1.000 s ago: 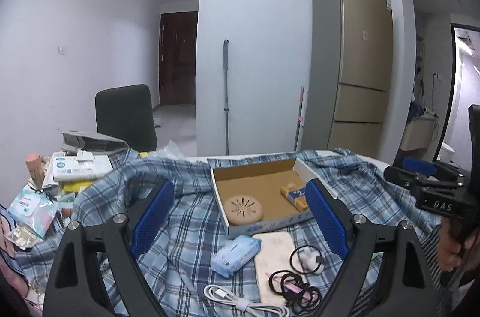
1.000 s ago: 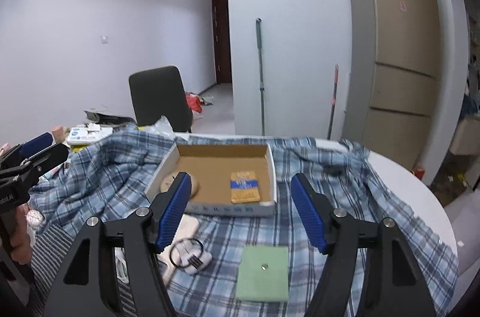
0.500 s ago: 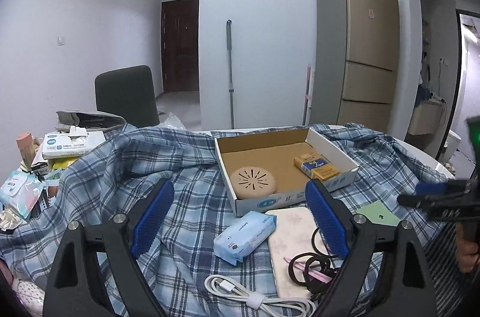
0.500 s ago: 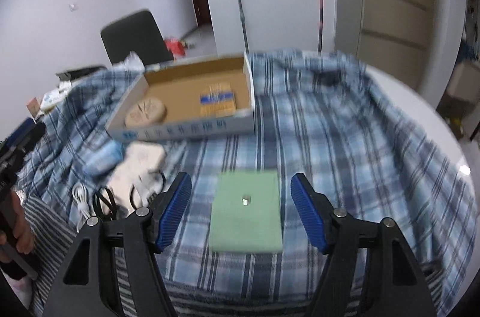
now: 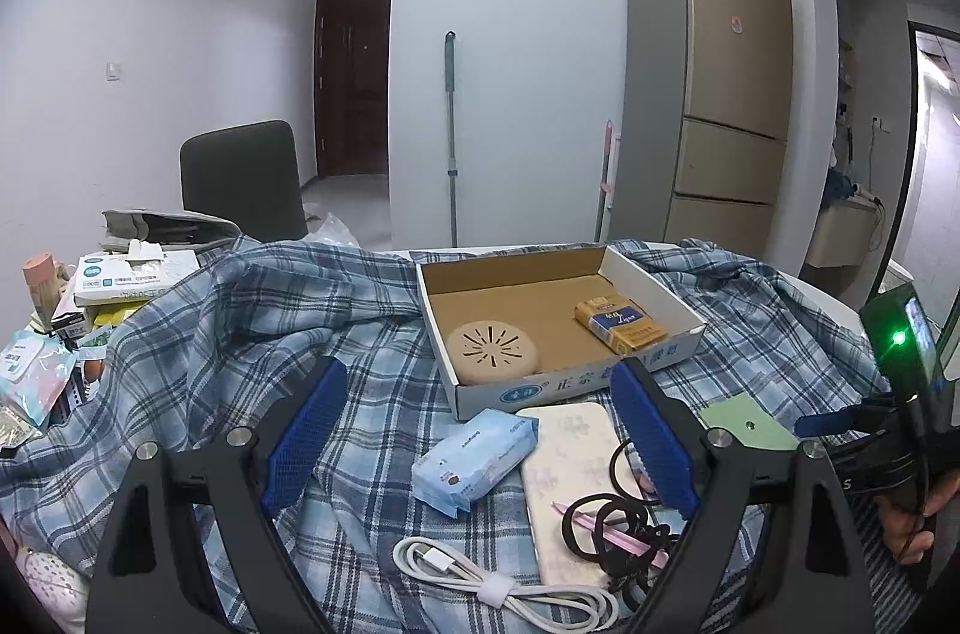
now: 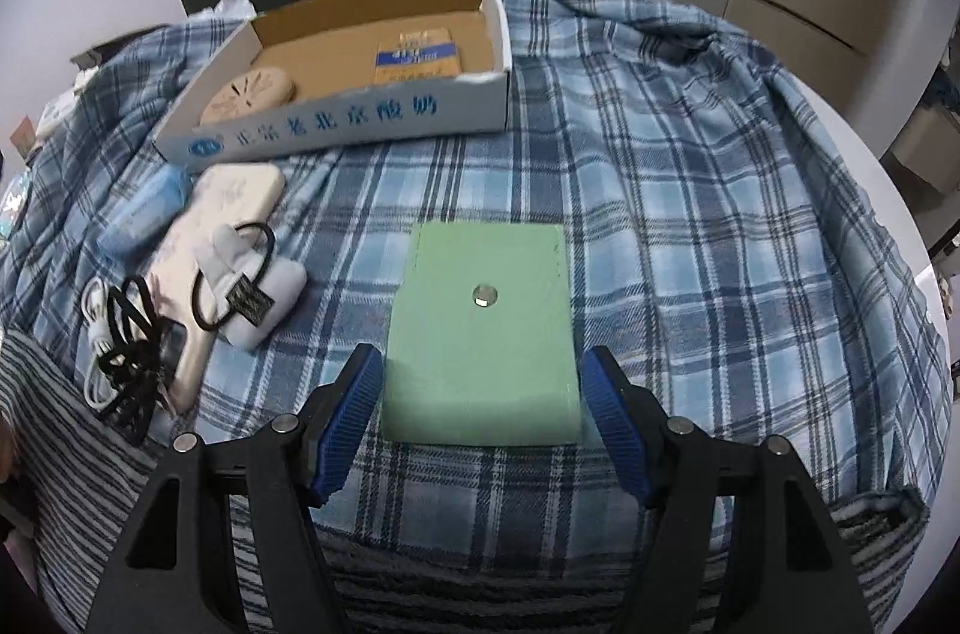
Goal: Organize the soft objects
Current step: 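Move the right tool to the green felt pouch and grasp it, then grasp the black hair ties with the left tool while the right tool holds the pouch, then carry pouch and hair ties into the white box and open both tools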
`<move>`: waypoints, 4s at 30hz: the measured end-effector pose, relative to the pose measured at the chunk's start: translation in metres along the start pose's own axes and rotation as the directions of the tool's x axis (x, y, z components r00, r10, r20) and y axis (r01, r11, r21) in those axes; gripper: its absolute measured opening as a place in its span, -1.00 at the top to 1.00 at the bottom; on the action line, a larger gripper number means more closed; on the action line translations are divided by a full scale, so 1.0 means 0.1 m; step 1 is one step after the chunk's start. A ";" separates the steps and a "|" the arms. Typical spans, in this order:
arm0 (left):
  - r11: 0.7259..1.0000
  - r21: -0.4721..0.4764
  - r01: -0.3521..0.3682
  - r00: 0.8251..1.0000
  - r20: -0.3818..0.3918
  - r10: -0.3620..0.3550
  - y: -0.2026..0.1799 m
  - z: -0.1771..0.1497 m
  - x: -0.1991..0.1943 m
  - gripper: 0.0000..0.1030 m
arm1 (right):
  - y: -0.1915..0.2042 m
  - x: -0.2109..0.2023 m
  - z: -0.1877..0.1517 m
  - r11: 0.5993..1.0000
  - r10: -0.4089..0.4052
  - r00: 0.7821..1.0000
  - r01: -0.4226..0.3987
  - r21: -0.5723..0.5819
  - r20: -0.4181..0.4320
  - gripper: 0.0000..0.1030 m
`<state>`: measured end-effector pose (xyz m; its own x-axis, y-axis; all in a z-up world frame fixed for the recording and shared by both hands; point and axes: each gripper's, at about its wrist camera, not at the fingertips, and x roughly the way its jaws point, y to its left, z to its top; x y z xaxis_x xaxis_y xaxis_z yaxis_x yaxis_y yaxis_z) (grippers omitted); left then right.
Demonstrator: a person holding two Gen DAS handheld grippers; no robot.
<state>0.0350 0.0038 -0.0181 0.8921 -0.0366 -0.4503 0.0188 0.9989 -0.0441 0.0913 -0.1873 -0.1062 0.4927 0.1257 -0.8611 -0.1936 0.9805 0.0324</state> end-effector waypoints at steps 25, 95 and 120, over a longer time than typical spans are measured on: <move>0.984 0.091 0.154 0.978 -0.158 -0.138 -0.16 -0.07 0.15 -0.77 | 0.06 -0.56 -0.10 0.999 0.003 0.945 0.009 -0.035 0.326 -0.33; 0.861 0.365 0.356 0.935 -0.133 -0.330 -0.44 -0.33 -0.06 0.76 | -0.03 -0.63 -0.23 0.986 0.169 0.907 -0.159 -0.059 0.386 -0.33; 0.988 0.129 -0.086 0.923 0.384 0.030 -0.50 0.98 -0.82 0.76 | 0.42 -2.14 0.26 0.986 0.165 0.670 -0.087 -0.144 0.723 -0.33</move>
<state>0.0052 -0.0404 0.1084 0.9972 0.0085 -0.0745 -0.0002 0.9939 0.1106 -0.0002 -0.1691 0.0932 0.9120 0.3555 -0.2047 -0.3564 0.9337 0.0339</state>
